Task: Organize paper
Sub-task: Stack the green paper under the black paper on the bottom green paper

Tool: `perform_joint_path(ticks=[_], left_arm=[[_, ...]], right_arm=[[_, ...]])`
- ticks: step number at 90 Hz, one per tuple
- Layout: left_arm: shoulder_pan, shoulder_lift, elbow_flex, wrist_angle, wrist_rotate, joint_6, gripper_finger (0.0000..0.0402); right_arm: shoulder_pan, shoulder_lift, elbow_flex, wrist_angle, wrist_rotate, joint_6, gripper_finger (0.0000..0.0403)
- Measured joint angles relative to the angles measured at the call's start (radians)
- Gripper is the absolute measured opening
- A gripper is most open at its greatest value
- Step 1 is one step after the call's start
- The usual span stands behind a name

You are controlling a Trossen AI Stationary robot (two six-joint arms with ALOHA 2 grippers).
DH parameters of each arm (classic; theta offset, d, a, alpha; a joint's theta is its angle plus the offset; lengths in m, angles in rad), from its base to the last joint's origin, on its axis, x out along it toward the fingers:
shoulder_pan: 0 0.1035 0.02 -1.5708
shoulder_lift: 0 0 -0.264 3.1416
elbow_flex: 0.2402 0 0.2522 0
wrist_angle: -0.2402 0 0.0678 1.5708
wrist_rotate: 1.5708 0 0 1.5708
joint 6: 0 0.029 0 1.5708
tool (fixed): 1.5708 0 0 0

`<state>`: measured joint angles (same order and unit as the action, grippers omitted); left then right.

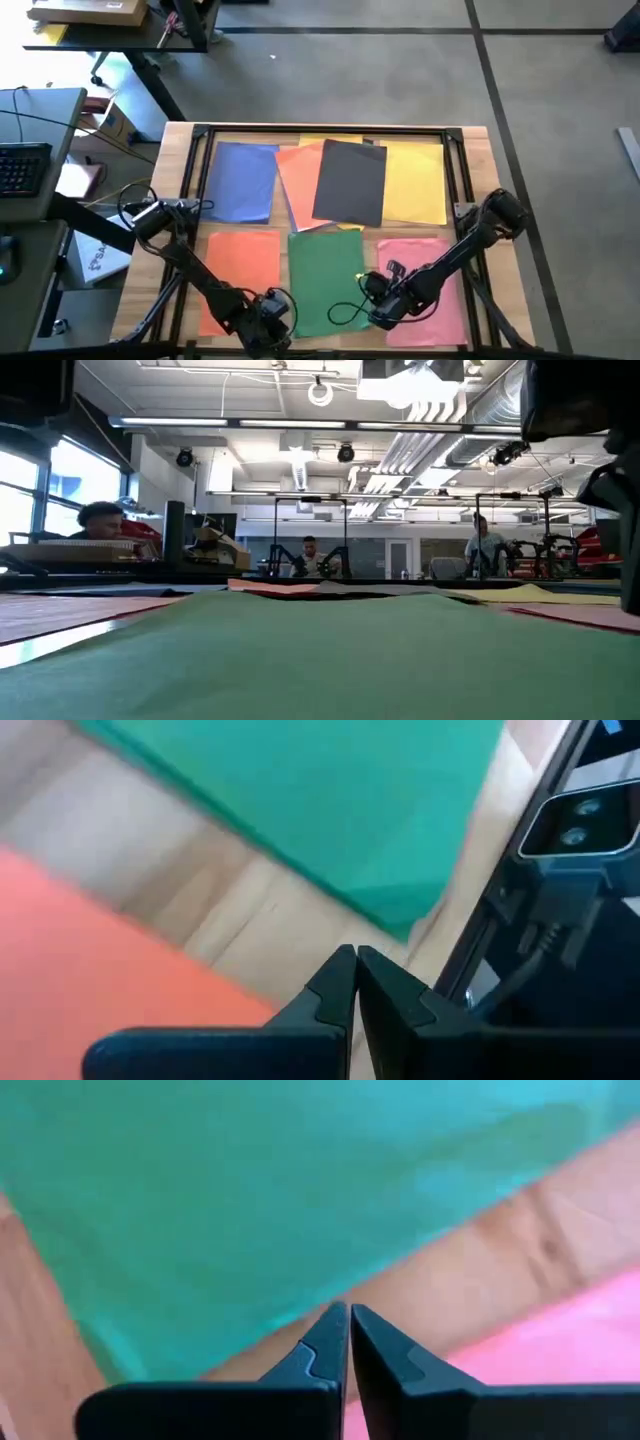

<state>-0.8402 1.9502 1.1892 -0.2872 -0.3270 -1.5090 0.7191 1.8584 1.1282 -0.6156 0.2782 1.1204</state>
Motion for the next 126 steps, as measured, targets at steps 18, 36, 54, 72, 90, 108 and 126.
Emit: perform_joint_path(ticks=[18, 36, 54, 72, 90, 108, 126], left_arm=[[0.029, -0.081, 0.000, -0.267, -0.061, -0.007, 0.0000], [0.147, -0.099, -0.001, -0.535, -0.044, 0.027, 0.0000], [0.269, -0.094, -0.008, -0.552, -0.056, 0.170, 0.0000], [0.342, -0.094, -0.053, -0.550, -0.065, 0.241, 0.0000], [0.375, -0.094, -0.114, -0.405, -0.088, 0.307, 0.0000], [0.388, -0.095, -0.144, -0.342, -0.141, 0.336, 0.0000], [0.380, -0.097, -0.145, -0.338, -0.203, 0.362, 0.0000]], right_arm=[[-0.050, -0.025, 0.000, -0.063, 0.038, -0.077, 0.0000], [-0.171, -0.032, 0.001, -0.067, 0.062, -0.258, 0.0000], [-0.288, -0.032, 0.001, -0.126, 0.099, -0.333, 0.0000], [-0.347, -0.041, -0.130, 0.001, 0.067, -0.340, 0.0000], [-0.341, -0.063, -0.269, 0.259, 0.083, -0.275, 0.0000], [-0.340, -0.068, -0.283, 0.346, 0.097, -0.310, 0.0000], [-0.322, -0.113, -0.286, 0.302, 0.099, -0.286, 0.0000]])
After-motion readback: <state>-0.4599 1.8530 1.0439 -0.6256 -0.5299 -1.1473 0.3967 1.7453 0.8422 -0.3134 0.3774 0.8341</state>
